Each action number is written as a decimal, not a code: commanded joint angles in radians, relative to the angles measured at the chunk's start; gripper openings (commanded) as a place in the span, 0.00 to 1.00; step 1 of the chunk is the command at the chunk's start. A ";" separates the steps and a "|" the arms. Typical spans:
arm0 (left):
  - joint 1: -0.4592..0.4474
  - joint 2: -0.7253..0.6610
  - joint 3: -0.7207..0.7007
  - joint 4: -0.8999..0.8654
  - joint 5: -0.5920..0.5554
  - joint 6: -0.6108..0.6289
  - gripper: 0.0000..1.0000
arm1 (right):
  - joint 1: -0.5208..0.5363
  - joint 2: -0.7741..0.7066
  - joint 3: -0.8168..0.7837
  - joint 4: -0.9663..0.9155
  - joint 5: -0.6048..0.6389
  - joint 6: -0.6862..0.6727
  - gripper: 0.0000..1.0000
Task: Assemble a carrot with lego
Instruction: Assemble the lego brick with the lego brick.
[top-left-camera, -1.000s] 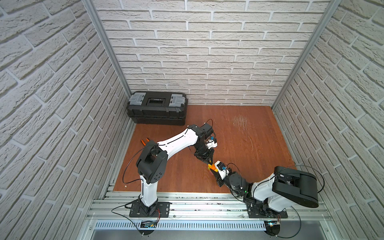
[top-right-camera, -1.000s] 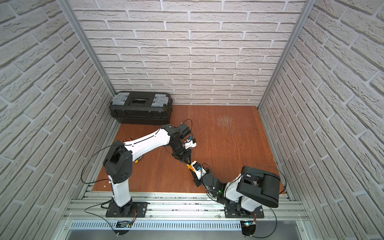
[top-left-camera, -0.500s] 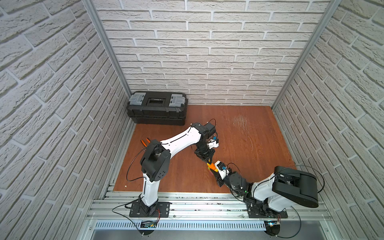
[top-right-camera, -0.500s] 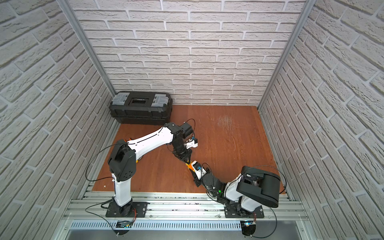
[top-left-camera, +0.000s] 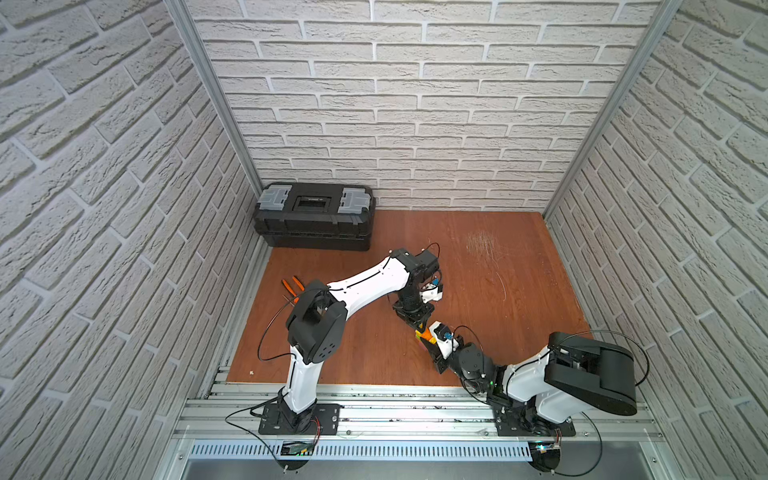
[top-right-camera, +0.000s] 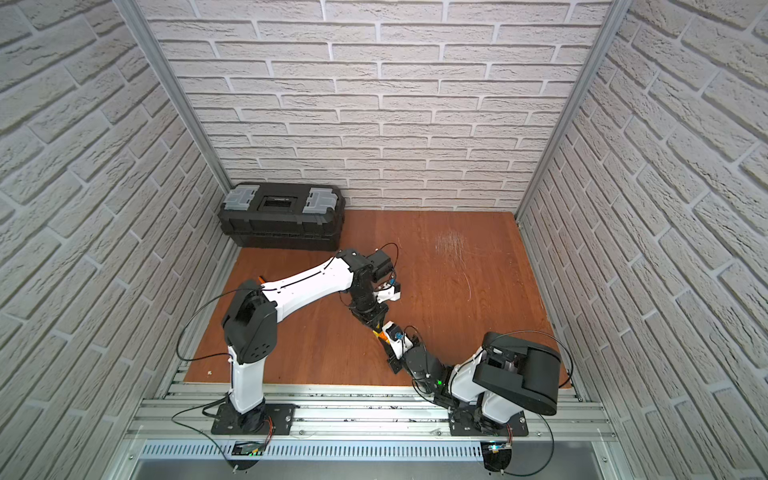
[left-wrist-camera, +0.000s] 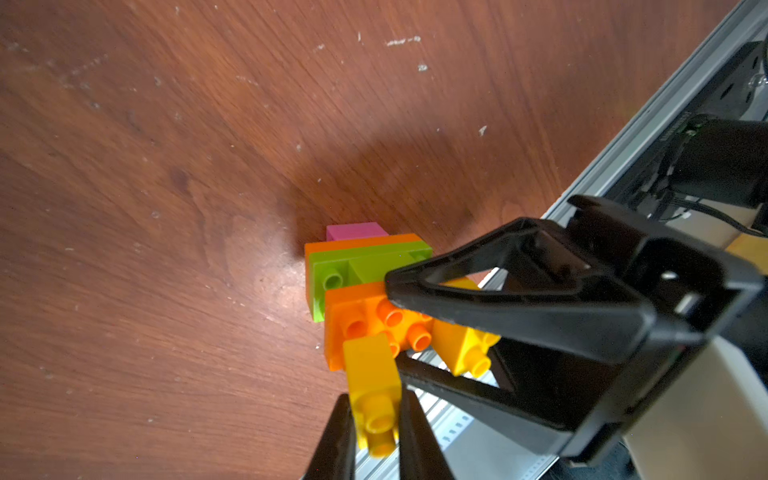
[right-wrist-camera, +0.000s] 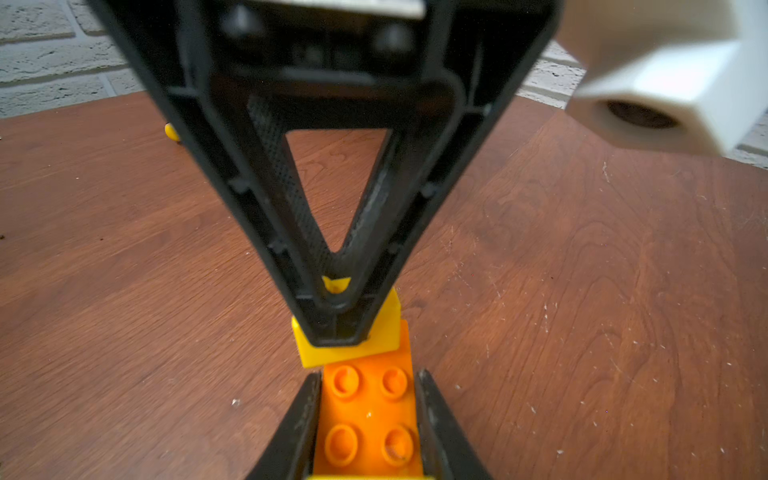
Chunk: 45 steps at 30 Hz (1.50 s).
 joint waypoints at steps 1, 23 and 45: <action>-0.004 0.020 0.024 -0.023 -0.027 0.024 0.00 | -0.007 0.009 -0.012 0.001 -0.011 0.016 0.08; -0.029 0.085 0.092 -0.074 -0.072 0.051 0.00 | -0.008 0.013 -0.012 -0.001 -0.018 0.016 0.06; -0.067 0.198 0.199 -0.194 -0.127 0.129 0.00 | -0.013 0.012 -0.012 -0.002 -0.031 0.014 0.04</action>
